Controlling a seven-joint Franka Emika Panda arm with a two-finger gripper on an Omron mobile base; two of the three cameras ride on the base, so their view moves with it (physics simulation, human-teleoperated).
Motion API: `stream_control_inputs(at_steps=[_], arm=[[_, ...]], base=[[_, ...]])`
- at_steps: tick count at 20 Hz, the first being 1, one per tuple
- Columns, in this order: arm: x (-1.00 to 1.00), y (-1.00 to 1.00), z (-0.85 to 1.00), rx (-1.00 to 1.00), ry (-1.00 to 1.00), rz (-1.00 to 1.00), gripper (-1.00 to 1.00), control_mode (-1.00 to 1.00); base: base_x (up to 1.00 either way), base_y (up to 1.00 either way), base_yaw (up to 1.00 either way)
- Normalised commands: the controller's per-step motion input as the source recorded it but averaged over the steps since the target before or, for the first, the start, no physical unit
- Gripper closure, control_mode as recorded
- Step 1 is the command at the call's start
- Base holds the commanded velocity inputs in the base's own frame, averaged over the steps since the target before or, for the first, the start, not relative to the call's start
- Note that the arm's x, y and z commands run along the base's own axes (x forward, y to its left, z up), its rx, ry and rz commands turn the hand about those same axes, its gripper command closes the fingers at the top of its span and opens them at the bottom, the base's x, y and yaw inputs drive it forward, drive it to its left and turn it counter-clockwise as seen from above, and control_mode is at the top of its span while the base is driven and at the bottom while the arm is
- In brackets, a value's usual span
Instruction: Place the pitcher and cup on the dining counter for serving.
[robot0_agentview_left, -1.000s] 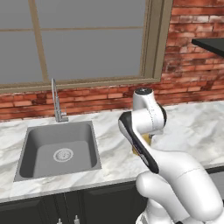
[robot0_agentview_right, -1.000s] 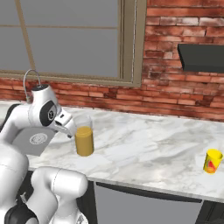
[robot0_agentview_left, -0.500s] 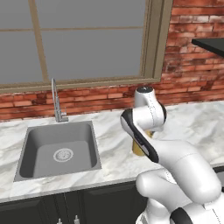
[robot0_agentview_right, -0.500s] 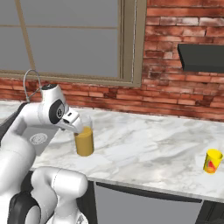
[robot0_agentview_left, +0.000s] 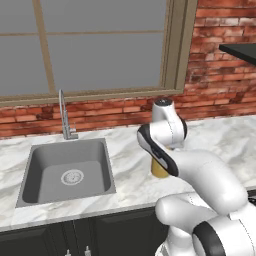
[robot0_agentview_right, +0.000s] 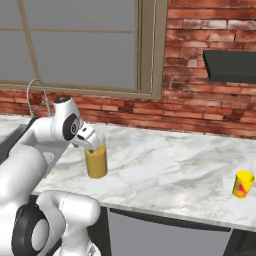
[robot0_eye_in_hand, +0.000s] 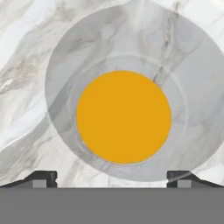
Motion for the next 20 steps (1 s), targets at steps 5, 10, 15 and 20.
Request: stream_control_inputs(at_steps=[5, 10, 15, 20], arm=[[0.24, 0.00, -0.22, 0.00, 0.00, 0.00, -1.00, -1.00], [0.15, -0.02, -0.31, 0.00, 0.00, 0.00, 1.00, -1.00], [0.00, -0.10, -0.24, 0.00, 0.00, 0.00, 1.00, -1.00], [0.00, 0.00, -0.02, 0.00, 0.00, 0.00, 1.00, -1.00]], base=[[0.00, 0.00, 0.00], [0.00, 0.00, 0.00], [0.00, 0.00, 0.00], [0.00, 0.00, 0.00]])
